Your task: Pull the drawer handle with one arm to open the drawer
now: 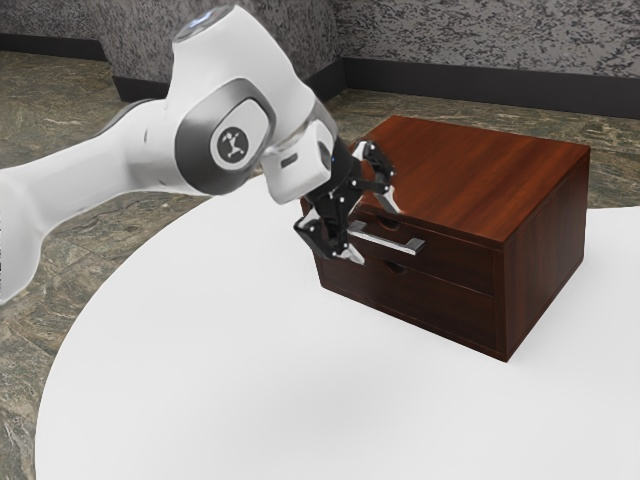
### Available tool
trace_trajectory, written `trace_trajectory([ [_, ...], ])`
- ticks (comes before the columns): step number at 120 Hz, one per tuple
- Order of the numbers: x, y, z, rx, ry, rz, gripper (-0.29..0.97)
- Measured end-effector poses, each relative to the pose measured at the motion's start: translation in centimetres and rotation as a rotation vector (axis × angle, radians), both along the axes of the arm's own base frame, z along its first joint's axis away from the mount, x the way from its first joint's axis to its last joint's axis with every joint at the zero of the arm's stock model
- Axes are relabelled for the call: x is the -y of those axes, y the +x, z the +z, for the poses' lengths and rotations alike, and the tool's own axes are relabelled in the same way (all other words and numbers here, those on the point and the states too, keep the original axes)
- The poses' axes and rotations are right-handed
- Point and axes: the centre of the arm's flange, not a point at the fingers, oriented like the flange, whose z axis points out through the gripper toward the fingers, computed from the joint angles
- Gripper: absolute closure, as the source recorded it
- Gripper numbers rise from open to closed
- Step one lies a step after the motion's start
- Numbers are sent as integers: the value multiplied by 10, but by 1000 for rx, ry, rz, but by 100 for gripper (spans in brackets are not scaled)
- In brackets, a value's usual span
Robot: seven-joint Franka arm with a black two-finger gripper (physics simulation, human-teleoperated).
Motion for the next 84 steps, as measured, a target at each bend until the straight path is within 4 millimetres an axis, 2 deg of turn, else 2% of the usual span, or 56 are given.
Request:
trace_trajectory([
  [17,-36,6,-5,-7,1,68,10],
  [24,-45,8,-7,-10,0,86,10],
  [46,-42,18,-21,-17,-10,115,12],
  [70,-43,28,-27,-1,-6,143,31],
  [84,-42,31,-29,3,4,149,39],
])
